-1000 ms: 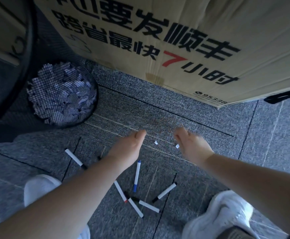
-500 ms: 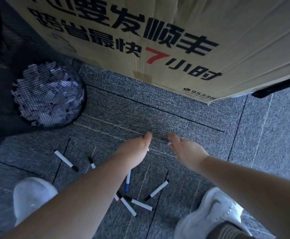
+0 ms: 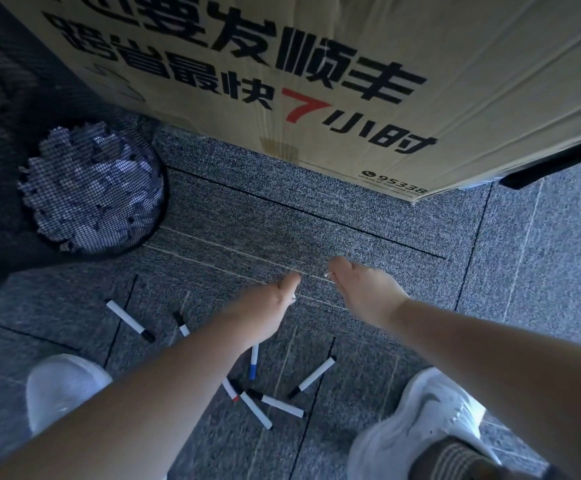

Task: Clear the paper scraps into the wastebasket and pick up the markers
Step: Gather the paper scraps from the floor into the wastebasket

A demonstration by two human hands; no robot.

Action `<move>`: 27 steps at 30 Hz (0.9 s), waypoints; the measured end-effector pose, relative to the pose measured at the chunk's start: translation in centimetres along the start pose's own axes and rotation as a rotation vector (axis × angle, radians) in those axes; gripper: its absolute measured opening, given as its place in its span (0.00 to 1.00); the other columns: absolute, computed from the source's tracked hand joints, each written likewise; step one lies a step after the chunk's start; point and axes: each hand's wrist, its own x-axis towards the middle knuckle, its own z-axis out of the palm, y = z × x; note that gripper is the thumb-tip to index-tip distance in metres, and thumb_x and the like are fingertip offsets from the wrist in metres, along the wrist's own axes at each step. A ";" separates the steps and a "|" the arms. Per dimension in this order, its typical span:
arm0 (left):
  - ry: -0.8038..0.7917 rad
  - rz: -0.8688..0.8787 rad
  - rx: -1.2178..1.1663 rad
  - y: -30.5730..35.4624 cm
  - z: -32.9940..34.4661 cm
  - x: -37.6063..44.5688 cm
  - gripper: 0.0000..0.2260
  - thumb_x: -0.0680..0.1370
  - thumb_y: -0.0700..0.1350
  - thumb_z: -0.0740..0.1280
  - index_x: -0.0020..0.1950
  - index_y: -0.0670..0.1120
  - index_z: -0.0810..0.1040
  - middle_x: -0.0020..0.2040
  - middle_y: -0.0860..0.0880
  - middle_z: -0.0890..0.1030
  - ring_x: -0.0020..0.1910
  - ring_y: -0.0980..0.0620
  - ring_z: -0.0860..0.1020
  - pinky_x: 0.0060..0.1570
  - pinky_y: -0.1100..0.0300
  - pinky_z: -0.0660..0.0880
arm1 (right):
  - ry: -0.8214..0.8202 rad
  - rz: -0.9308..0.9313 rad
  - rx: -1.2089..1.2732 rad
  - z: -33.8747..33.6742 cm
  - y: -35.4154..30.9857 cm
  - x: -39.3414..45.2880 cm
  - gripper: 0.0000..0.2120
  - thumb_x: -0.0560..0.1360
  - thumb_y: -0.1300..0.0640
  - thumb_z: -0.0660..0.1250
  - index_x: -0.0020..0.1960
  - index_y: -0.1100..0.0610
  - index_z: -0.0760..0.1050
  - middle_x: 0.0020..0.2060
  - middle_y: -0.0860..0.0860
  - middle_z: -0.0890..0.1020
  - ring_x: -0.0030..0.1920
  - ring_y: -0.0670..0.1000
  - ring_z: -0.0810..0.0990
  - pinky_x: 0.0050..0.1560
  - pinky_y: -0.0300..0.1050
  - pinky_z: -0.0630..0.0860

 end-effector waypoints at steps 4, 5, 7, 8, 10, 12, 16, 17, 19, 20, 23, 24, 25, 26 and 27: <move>-0.001 -0.034 0.032 0.1 0.9 -0.2 0.21 0.81 0.41 0.59 0.69 0.48 0.52 0.28 0.52 0.69 0.21 0.55 0.64 0.20 0.61 0.60 | 0.037 -0.031 0.024 -0.2 -0.6 0.4 0.07 0.79 0.65 0.57 0.56 0.59 0.65 0.28 0.49 0.72 0.25 0.49 0.75 0.24 0.44 0.77; 0.003 -0.045 0.040 0.1 1.0 -0.1 0.21 0.80 0.41 0.59 0.69 0.47 0.53 0.28 0.52 0.69 0.21 0.55 0.64 0.20 0.61 0.60 | 0.043 -0.038 0.029 -0.2 -0.7 0.4 0.07 0.79 0.66 0.57 0.56 0.59 0.66 0.28 0.48 0.71 0.25 0.49 0.74 0.23 0.42 0.76; -0.003 -0.053 0.065 0.4 1.0 0.1 0.20 0.80 0.39 0.58 0.69 0.46 0.53 0.29 0.52 0.69 0.22 0.55 0.65 0.20 0.60 0.61 | 0.048 -0.039 0.033 -0.1 -0.9 0.3 0.07 0.78 0.66 0.58 0.56 0.59 0.66 0.27 0.47 0.69 0.24 0.47 0.71 0.20 0.38 0.70; -0.010 -0.047 0.067 0.7 0.8 0.1 0.20 0.79 0.37 0.57 0.69 0.45 0.54 0.30 0.51 0.69 0.23 0.54 0.66 0.20 0.59 0.63 | 0.050 -0.037 0.032 0.0 -0.9 0.2 0.08 0.78 0.66 0.58 0.56 0.59 0.67 0.27 0.47 0.69 0.24 0.47 0.71 0.20 0.37 0.67; -0.019 -0.042 0.043 1.0 0.6 0.1 0.21 0.77 0.33 0.57 0.68 0.44 0.57 0.35 0.49 0.72 0.26 0.52 0.70 0.23 0.57 0.69 | 0.048 -0.037 0.032 0.2 -0.9 0.1 0.08 0.78 0.66 0.59 0.56 0.59 0.67 0.28 0.48 0.71 0.25 0.49 0.72 0.21 0.37 0.68; -0.018 -0.053 0.018 1.2 0.4 0.0 0.21 0.75 0.30 0.57 0.66 0.45 0.61 0.40 0.47 0.74 0.29 0.51 0.73 0.25 0.56 0.71 | 0.037 -0.035 0.045 0.3 -1.0 0.0 0.08 0.78 0.66 0.59 0.56 0.59 0.67 0.29 0.49 0.73 0.25 0.49 0.73 0.22 0.39 0.71; 0.075 -0.170 -0.084 0.4 -0.1 -0.2 0.09 0.79 0.34 0.57 0.57 0.43 0.65 0.30 0.52 0.67 0.23 0.55 0.64 0.21 0.61 0.58 | 0.018 -0.008 0.089 -0.2 -1.5 0.3 0.05 0.80 0.63 0.57 0.56 0.59 0.66 0.30 0.51 0.74 0.25 0.48 0.72 0.24 0.41 0.73; 0.108 -0.206 -0.114 -0.2 -0.3 -0.4 0.05 0.80 0.37 0.56 0.55 0.43 0.66 0.29 0.51 0.67 0.23 0.55 0.63 0.21 0.60 0.57 | 0.022 -0.008 0.124 -0.4 -1.8 0.4 0.05 0.80 0.61 0.56 0.55 0.59 0.66 0.31 0.52 0.76 0.26 0.49 0.73 0.25 0.42 0.74; 0.153 -0.223 -0.137 -1.5 -0.9 -0.8 0.03 0.81 0.39 0.55 0.53 0.42 0.67 0.27 0.51 0.67 0.21 0.54 0.61 0.21 0.59 0.57 | 0.012 -0.017 0.180 -0.7 -3.0 0.7 0.06 0.82 0.58 0.53 0.55 0.59 0.66 0.34 0.54 0.78 0.29 0.51 0.76 0.28 0.45 0.77; 0.166 -0.213 -0.139 -2.1 -1.2 -1.1 0.04 0.82 0.39 0.54 0.51 0.41 0.67 0.26 0.51 0.67 0.21 0.54 0.60 0.22 0.59 0.56 | -0.002 -0.019 0.196 -0.7 -3.7 1.0 0.07 0.82 0.57 0.52 0.54 0.59 0.66 0.34 0.55 0.78 0.29 0.52 0.76 0.29 0.46 0.78; 0.169 -0.208 -0.176 -3.5 -1.8 -1.7 0.04 0.82 0.39 0.54 0.50 0.41 0.67 0.25 0.51 0.65 0.20 0.54 0.58 0.23 0.58 0.54 | -0.056 0.027 0.243 -0.2 -5.4 1.9 0.06 0.81 0.59 0.54 0.54 0.60 0.67 0.35 0.56 0.78 0.30 0.53 0.77 0.30 0.49 0.78; 0.155 -0.218 -0.185 -3.9 -1.9 -1.7 0.04 0.81 0.39 0.54 0.50 0.41 0.67 0.25 0.50 0.65 0.20 0.53 0.58 0.23 0.57 0.54 | -0.071 0.048 0.254 0.1 -5.7 2.1 0.05 0.81 0.61 0.55 0.55 0.60 0.67 0.35 0.56 0.78 0.30 0.53 0.77 0.29 0.48 0.78; 0.140 -0.229 -0.191 -4.2 -1.9 -1.8 0.03 0.81 0.39 0.55 0.50 0.42 0.66 0.25 0.50 0.65 0.21 0.53 0.58 0.24 0.57 0.54 | -0.083 0.074 0.260 0.3 -5.9 2.3 0.05 0.80 0.62 0.56 0.55 0.61 0.66 0.34 0.55 0.78 0.29 0.52 0.76 0.27 0.47 0.76; 0.129 -0.238 -0.197 -4.4 -1.9 -1.8 0.02 0.81 0.39 0.55 0.50 0.42 0.66 0.25 0.50 0.66 0.21 0.53 0.58 0.24 0.57 0.54 | -0.087 0.099 0.269 0.4 -6.0 2.4 0.05 0.80 0.63 0.57 0.56 0.61 0.66 0.33 0.54 0.76 0.28 0.51 0.75 0.25 0.45 0.73; 0.124 -0.245 -0.201 -4.6 -1.8 -1.9 0.02 0.81 0.39 0.55 0.50 0.43 0.65 0.25 0.50 0.66 0.21 0.53 0.59 0.24 0.56 0.54 | -0.092 0.121 0.272 0.4 -6.2 2.4 0.07 0.79 0.64 0.57 0.57 0.61 0.66 0.33 0.53 0.76 0.28 0.51 0.74 0.24 0.43 0.71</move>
